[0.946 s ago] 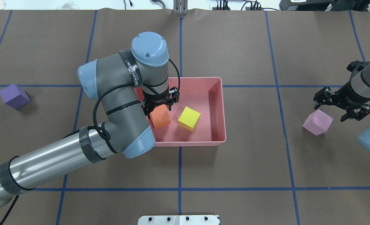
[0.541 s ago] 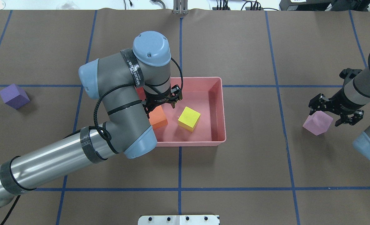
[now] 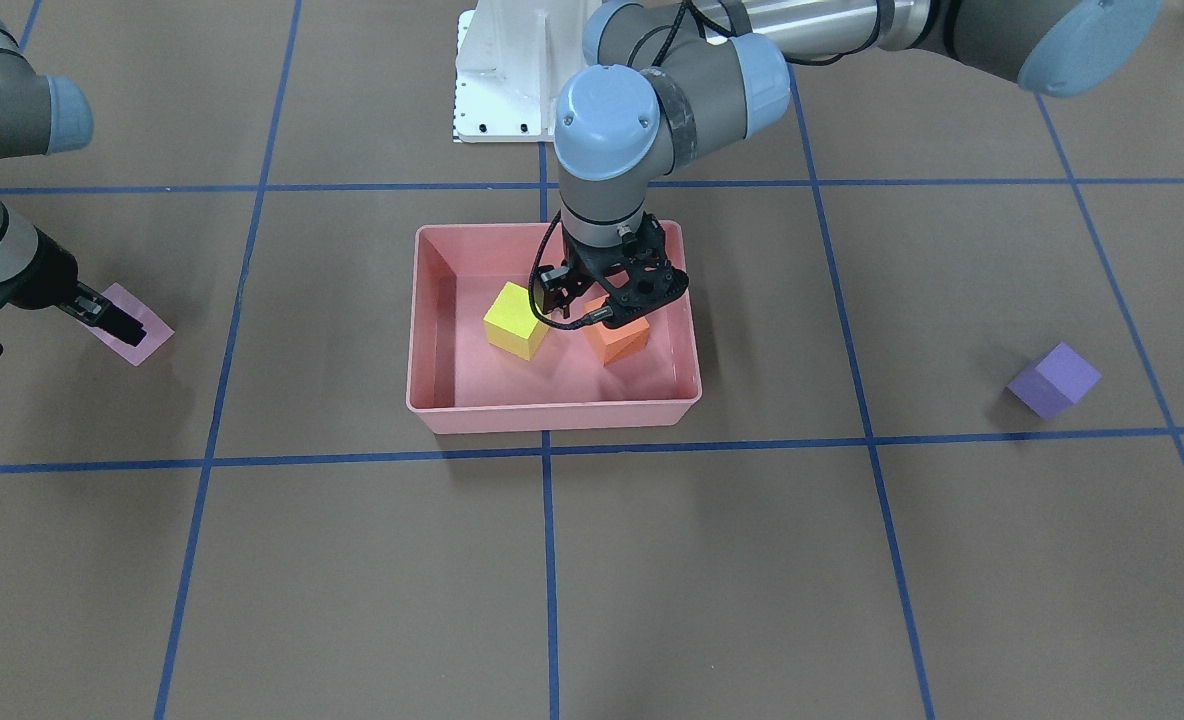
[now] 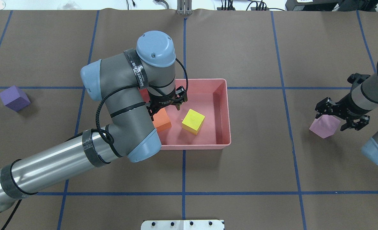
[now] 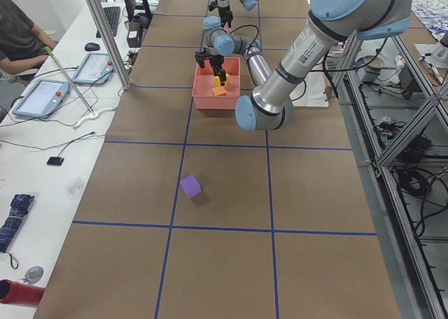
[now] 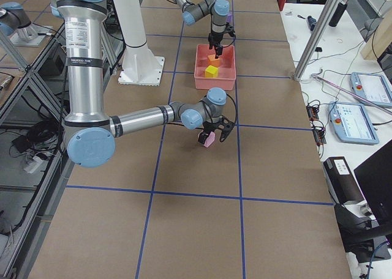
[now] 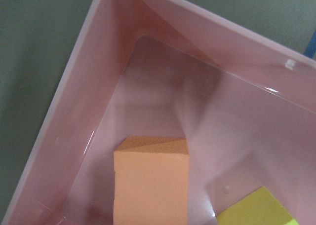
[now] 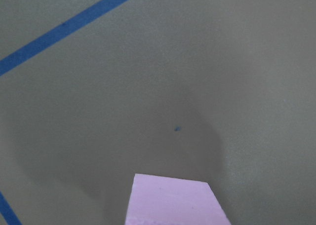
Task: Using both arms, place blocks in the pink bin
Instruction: 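Release the orange cube with the left gripper while right grasps the lavender cube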
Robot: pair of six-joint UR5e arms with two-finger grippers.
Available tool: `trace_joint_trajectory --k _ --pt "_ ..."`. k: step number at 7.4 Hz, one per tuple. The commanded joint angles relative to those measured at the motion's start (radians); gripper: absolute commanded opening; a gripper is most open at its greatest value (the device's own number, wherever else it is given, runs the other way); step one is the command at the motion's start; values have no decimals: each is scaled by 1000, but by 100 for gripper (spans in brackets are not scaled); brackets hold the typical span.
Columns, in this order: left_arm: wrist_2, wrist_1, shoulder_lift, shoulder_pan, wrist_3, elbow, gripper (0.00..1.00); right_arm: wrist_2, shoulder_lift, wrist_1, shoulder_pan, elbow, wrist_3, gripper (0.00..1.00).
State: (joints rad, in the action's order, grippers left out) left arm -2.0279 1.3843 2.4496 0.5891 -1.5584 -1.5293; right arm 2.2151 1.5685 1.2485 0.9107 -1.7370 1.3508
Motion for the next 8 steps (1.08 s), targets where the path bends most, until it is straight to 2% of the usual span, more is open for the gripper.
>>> trace_joint_trajectory --k 1,2,3,4,5,6,7,8 --pt "0 -1 2 1 0 -2 100 0 1 -3 -12 -2 59 82" --pt "0 -1 2 3 -2 -3 100 0 1 -29 -16 -4 92 54" --pt "0 -1 -1 5 0 -3 100 4 4 -29 -15 -10 97 20" --pt "-2 -1 -4 11 8 -27 100 14 5 -27 -15 -39 99 0" --pt "-8 1 -26 27 35 -85 100 49 4 17 11 -117 99 0" --pt "-11 -1 -94 38 131 -162 100 102 -49 157 96 -177 96 0" --pt "-14 5 -171 73 196 -233 100 110 -208 322 144 -199 97 0" --pt "-17 12 -252 105 266 -294 100 91 -392 489 99 -194 99 0"
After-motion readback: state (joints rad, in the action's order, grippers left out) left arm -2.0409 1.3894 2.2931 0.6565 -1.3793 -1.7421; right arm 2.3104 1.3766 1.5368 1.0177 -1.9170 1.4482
